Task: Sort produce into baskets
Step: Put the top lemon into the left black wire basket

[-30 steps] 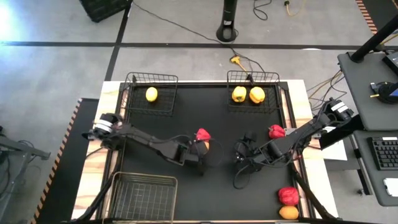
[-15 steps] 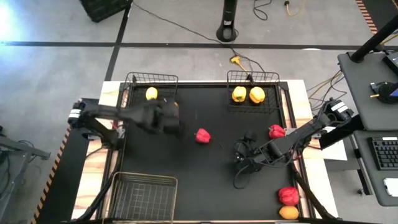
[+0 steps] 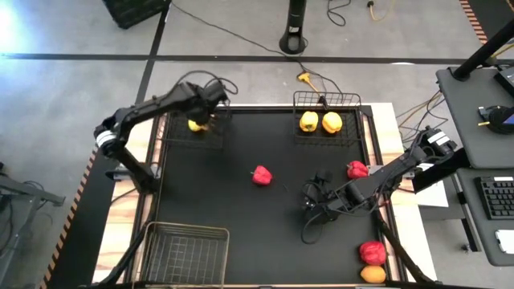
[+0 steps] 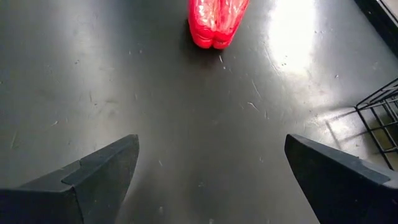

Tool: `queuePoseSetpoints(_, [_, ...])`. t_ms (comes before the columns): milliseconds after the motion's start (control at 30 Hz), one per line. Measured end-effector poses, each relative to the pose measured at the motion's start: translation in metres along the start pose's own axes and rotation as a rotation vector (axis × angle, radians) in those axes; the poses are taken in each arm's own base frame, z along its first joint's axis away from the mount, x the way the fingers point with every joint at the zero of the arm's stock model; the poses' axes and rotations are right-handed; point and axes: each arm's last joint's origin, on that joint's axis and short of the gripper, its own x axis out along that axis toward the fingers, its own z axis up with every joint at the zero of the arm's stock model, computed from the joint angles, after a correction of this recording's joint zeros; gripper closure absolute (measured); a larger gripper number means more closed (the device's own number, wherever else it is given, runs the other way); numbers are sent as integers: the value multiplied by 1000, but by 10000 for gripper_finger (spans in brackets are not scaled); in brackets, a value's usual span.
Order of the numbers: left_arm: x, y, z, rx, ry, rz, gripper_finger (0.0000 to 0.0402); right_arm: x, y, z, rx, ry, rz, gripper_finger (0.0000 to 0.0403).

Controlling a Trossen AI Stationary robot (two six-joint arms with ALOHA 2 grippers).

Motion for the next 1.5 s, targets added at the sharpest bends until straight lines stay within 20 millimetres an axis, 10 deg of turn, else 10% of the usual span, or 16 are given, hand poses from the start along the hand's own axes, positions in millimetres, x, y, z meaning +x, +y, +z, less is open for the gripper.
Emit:
queuePoseSetpoints(867, [62,88,44,-236,147,-106,176,5,-2,-11,29,36,3,8])
queuePoseSetpoints(1500, [71,99,61,-271,173,-40,176,5,-3,-10,13,21,-10,8])
